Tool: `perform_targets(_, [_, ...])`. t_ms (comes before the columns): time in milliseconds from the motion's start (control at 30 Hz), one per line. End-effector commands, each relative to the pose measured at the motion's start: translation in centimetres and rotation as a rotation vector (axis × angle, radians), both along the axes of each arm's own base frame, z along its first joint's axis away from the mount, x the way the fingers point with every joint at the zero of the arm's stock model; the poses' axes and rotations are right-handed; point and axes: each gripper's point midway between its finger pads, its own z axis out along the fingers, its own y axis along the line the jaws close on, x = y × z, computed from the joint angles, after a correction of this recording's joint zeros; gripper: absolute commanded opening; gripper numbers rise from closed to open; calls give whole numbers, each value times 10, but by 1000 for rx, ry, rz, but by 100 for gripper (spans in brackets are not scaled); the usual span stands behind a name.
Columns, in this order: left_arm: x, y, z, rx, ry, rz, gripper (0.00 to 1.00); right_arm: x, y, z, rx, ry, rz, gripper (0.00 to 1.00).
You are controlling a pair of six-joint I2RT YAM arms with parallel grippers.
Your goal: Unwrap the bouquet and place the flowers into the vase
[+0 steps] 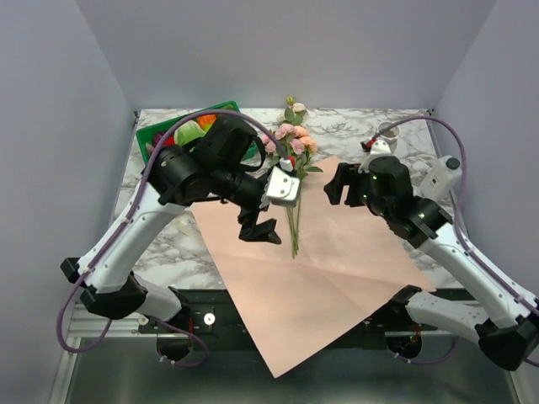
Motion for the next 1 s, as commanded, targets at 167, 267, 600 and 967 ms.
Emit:
perform_targets(167, [170, 48, -125, 240, 555, 619, 99, 42, 43, -52, -180, 158, 6, 72])
perform_targets(267, [206, 74, -169, 311, 559, 824, 99, 63, 66, -70, -184, 179, 37, 54])
perform_targets(600, [215, 118, -233, 427, 445, 1079, 99, 101, 102, -135, -212, 259, 44, 56])
perform_targets(967, [202, 125, -234, 438, 425, 1074, 99, 113, 120, -181, -216, 306, 56, 57])
